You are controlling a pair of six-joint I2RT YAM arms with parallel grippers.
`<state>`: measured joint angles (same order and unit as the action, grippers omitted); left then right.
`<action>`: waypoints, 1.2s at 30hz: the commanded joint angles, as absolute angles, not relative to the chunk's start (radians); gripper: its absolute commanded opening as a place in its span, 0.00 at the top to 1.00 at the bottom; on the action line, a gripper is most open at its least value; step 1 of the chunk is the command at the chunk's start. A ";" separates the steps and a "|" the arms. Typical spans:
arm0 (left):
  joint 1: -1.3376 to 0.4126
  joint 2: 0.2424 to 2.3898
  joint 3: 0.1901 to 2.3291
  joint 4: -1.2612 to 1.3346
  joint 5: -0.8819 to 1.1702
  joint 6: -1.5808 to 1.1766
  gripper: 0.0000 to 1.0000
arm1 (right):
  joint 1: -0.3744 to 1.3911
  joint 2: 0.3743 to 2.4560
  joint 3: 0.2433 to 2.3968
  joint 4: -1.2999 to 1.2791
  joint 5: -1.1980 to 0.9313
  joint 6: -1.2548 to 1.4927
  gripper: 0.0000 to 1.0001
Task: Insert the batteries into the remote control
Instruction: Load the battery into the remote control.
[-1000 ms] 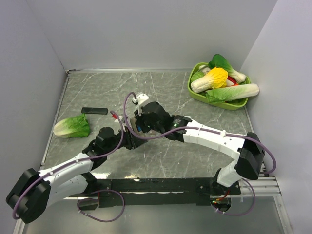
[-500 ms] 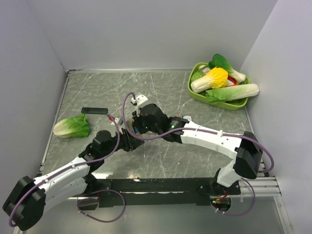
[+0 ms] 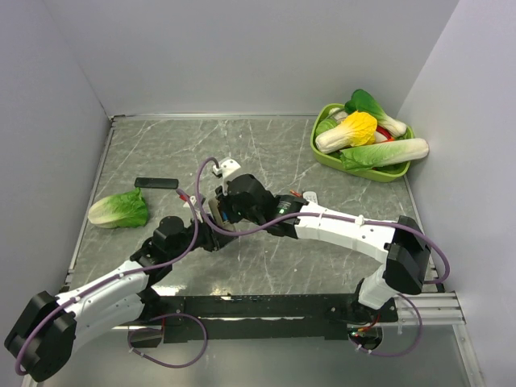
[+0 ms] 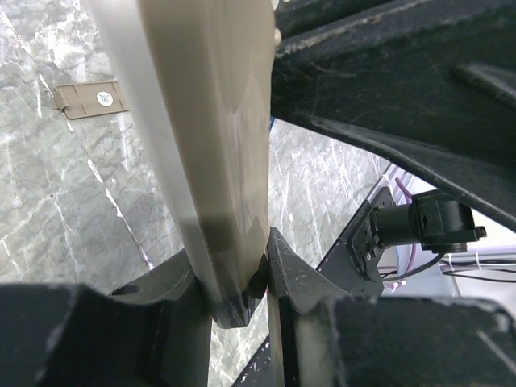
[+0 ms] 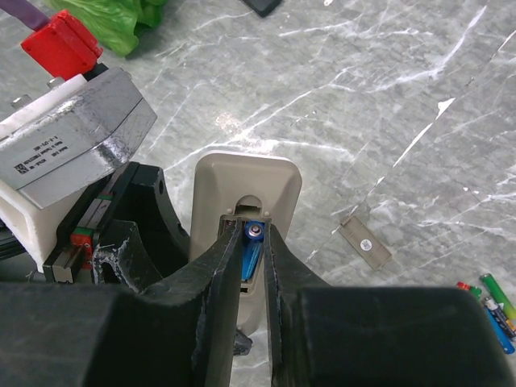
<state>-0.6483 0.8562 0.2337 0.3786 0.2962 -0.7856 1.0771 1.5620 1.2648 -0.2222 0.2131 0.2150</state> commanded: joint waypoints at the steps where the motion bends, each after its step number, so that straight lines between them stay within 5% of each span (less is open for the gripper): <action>1: -0.655 0.851 0.287 0.584 0.334 -0.744 0.97 | 1.085 1.602 1.293 -0.296 0.224 0.186 0.77; 17: -0.655 0.914 0.284 0.591 0.333 -0.802 0.98 | 1.080 1.594 1.359 -0.319 0.224 0.170 0.71; 36: -0.655 0.930 0.285 0.586 0.345 -0.811 0.98 | 1.077 1.516 1.371 -0.314 0.216 0.118 0.50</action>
